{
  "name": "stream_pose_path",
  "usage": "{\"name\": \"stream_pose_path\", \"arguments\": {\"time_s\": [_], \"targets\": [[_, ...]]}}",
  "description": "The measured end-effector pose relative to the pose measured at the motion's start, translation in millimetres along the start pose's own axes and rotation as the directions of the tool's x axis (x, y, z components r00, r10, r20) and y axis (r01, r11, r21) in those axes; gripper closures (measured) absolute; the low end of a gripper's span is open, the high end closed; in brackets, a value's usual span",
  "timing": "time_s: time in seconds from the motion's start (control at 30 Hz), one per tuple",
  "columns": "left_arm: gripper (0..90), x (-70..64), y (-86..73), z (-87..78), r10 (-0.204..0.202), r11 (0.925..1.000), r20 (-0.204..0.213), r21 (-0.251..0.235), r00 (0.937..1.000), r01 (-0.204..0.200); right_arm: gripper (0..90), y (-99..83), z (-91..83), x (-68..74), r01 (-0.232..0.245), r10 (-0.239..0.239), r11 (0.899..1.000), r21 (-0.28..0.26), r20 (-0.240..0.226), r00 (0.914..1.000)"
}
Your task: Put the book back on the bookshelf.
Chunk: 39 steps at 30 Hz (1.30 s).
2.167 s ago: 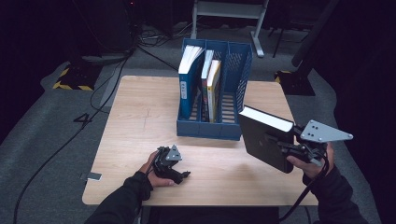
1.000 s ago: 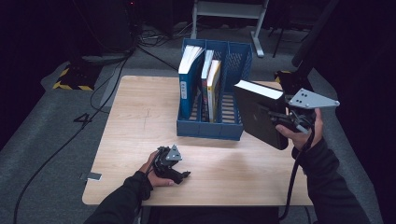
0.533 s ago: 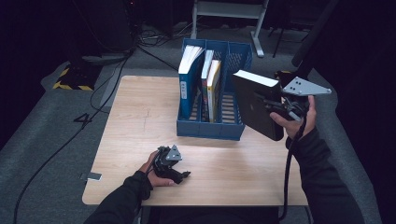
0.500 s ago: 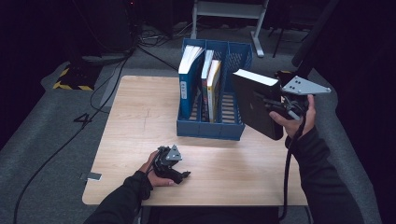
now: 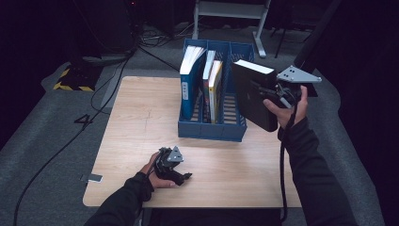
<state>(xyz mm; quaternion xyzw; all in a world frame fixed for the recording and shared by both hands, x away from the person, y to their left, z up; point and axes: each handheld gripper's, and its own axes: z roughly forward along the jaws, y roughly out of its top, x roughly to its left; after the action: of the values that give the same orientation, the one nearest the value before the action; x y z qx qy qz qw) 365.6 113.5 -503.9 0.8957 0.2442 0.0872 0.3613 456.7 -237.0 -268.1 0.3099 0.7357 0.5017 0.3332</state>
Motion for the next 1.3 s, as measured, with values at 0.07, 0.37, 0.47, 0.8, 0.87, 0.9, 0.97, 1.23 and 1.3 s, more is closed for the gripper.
{"name": "stream_pose_path", "arguments": {"time_s": [0.07, 0.37, 0.47, 0.8, 0.87, 0.9, 0.97, 1.23, 1.3], "targets": [[15.4, 0.0, 0.0, 0.0, 0.0, 1.0, 0.001, 0.0, 1.0, 0.0, 53.2, -0.4, 3.5, -2.2, -0.02, 0.02, 1.0, -0.009, 0.003, 0.9998], [15.5, 0.0, -0.1, 0.2, 0.0, 1.0, 0.001, -0.002, 1.0, 0.0, 53.2, -1.6, 17.4, -7.7, -0.091, 0.092, 0.995, -0.04, 0.041, 0.9949], [15.5, 0.1, 0.0, 0.0, 0.001, 1.0, 0.001, 0.0, 1.0, -0.001, 53.2, -2.5, 23.4, -8.8, -0.111, 0.114, 0.993, -0.046, 0.059, 0.9918], [15.6, 0.0, -0.1, 0.1, 0.002, 1.0, 0.0, -0.002, 1.0, -0.002, 53.2, -2.5, 41.0, -10.4, -0.16, 0.166, 0.985, -0.057, 0.119, 0.979], [15.7, -0.1, -0.1, 0.1, 0.002, 1.0, -0.002, -0.002, 1.0, -0.002, 53.2, -3.4, 45.0, -10.3, -0.176, 0.183, 0.982, -0.064, 0.13, 0.9744], [15.7, -0.1, -0.1, 0.1, 0.002, 1.0, -0.001, -0.002, 1.0, -0.002, 53.2, -3.7, 47.4, -10.7, -0.183, 0.189, 0.981, -0.059, 0.131, 0.9731], [15.7, -0.1, -0.1, 0.2, 0.002, 1.0, -0.002, -0.004, 1.0, -0.002, 53.2, -4.9, 51.9, -10.6, -0.201, 0.207, 0.978, -0.061, 0.139, 0.9683], [15.7, -0.2, 0.0, 0.2, 0.006, 1.0, 0.002, -0.003, 1.0, -0.006, 53.2, -6.0, 69.3, -8.4, -0.22, 0.227, 0.974, -0.058, 0.156, 0.9614], [15.8, -0.1, 0.0, 0.0, 0.01, 0.9999, 0.003, -0.002, 0.9999, -0.01, 53.2, -5.5, 72.5, -6.2, -0.232, 0.239, 0.971, -0.063, 0.152, 0.9591]]}}
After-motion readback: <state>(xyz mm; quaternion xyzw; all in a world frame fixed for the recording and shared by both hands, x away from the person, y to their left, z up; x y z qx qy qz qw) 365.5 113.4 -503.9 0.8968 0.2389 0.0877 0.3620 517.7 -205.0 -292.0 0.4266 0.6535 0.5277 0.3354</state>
